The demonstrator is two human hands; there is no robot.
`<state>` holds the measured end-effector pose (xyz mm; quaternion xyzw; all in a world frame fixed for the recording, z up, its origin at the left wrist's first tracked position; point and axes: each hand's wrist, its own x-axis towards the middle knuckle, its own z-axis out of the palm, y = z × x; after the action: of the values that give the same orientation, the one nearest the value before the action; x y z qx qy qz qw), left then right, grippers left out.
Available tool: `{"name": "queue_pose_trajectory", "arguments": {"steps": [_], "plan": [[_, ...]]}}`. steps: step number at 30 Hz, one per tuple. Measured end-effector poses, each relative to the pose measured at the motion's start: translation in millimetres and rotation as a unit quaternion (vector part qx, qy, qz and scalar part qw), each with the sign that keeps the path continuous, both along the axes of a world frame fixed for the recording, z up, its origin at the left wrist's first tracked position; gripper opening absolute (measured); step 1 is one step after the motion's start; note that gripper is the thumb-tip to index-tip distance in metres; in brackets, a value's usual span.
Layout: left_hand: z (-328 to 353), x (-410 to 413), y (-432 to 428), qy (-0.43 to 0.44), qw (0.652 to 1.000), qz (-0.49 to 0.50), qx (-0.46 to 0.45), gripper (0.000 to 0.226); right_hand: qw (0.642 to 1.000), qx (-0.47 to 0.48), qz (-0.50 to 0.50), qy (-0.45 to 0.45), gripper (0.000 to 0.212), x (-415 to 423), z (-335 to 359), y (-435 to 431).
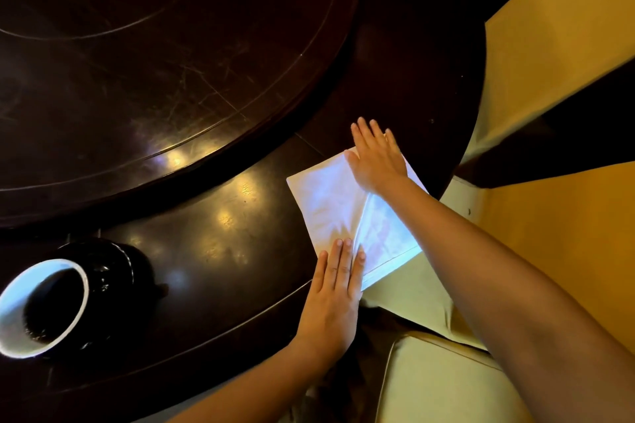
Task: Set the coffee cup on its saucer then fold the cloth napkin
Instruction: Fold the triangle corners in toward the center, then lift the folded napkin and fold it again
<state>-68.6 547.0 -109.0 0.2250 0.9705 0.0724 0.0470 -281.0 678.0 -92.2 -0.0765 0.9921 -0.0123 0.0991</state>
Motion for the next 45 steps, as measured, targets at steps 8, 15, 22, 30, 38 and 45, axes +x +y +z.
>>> {"name": "queue_pose_trajectory", "arguments": {"steps": [8,15,22,30,38,45], "plan": [[-6,1,2,0.014,1.000,0.006,0.006,0.081,0.968,-0.028,0.248,-0.028,0.058,39,-12,-50],[18,-4,-2,-0.027,0.999,-0.010,0.028,0.066,0.991,-0.046,0.129,-0.008,0.054,12,1,-39],[51,-118,-32,-0.029,0.956,0.158,0.245,0.037,0.961,-0.204,-0.171,0.078,0.044,88,23,66],[42,-174,-54,-0.090,0.969,0.199,0.112,0.041,0.800,-0.402,-0.412,-0.166,0.035,139,6,93],[63,-184,-75,-0.326,0.902,0.227,0.168,0.023,0.714,-0.516,-0.448,-0.150,0.019,139,25,97],[90,-162,-95,-0.362,0.841,0.267,0.300,0.013,0.697,-0.553,-0.442,-0.112,0.012,136,51,83]]}}
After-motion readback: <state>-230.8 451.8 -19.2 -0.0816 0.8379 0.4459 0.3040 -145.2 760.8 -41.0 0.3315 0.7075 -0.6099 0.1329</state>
